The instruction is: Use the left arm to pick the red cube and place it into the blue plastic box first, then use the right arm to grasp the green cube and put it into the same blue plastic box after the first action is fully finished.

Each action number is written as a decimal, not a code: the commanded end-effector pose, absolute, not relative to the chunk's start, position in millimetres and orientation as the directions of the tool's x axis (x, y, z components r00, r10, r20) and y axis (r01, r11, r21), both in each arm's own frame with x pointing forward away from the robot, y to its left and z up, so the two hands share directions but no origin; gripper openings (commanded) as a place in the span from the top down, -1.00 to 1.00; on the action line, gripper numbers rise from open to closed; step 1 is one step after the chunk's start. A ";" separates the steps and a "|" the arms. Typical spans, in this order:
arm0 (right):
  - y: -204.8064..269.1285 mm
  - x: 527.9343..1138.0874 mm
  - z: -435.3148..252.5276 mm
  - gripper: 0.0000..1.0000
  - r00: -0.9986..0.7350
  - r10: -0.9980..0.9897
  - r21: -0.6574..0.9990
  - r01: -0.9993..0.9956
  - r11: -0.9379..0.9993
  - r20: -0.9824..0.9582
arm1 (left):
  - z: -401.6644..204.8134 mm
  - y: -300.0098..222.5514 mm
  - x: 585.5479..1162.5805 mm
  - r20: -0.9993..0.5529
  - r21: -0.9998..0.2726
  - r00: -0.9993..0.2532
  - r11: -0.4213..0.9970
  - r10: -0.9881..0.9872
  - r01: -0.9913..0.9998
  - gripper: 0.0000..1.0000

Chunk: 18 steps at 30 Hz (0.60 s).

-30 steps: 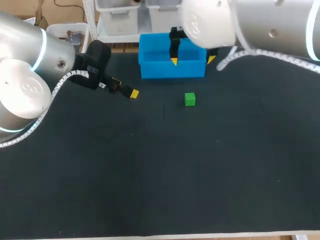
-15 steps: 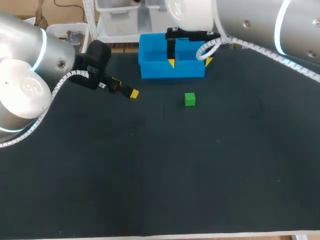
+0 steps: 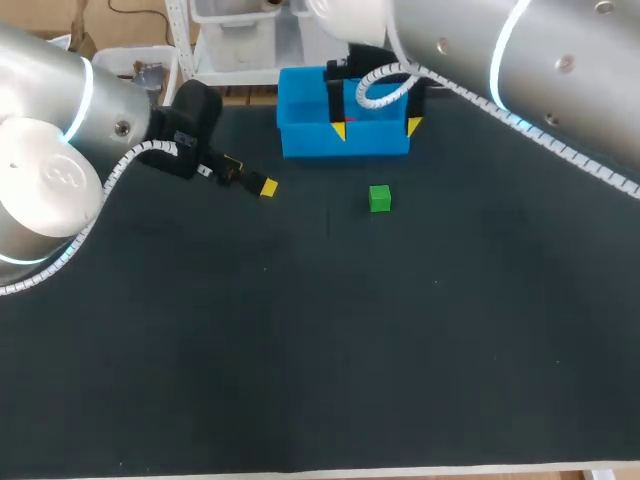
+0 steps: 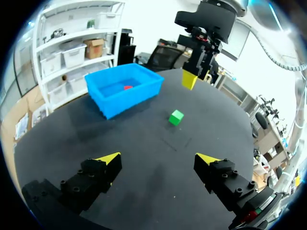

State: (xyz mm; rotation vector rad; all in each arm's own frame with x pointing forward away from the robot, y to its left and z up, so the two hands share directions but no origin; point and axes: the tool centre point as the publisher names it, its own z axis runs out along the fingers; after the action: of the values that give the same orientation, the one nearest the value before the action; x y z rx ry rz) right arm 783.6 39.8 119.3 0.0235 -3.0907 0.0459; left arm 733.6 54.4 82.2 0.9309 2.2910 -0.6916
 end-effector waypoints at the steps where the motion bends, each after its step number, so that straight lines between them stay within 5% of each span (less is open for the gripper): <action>1: 41.8 787.4 118.1 -1.00 -0.997 -0.014 -0.025 -0.016 1.000 0.073 | 81.2 55.8 733.4 -0.669 -0.247 -0.594 0.621 0.446 0.744 -1.00; 18: 44.0 787.6 119.4 -1.00 -0.997 -0.029 -0.018 -0.030 0.999 0.072 | 81.2 55.8 733.4 -0.669 -0.247 -0.594 0.621 0.446 0.744 -1.00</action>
State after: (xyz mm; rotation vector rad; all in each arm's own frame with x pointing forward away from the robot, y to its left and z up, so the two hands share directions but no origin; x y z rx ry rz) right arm 784.2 42.6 118.7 0.0481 -3.0772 0.0255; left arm 733.6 54.4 82.2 0.9309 2.2910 -0.6915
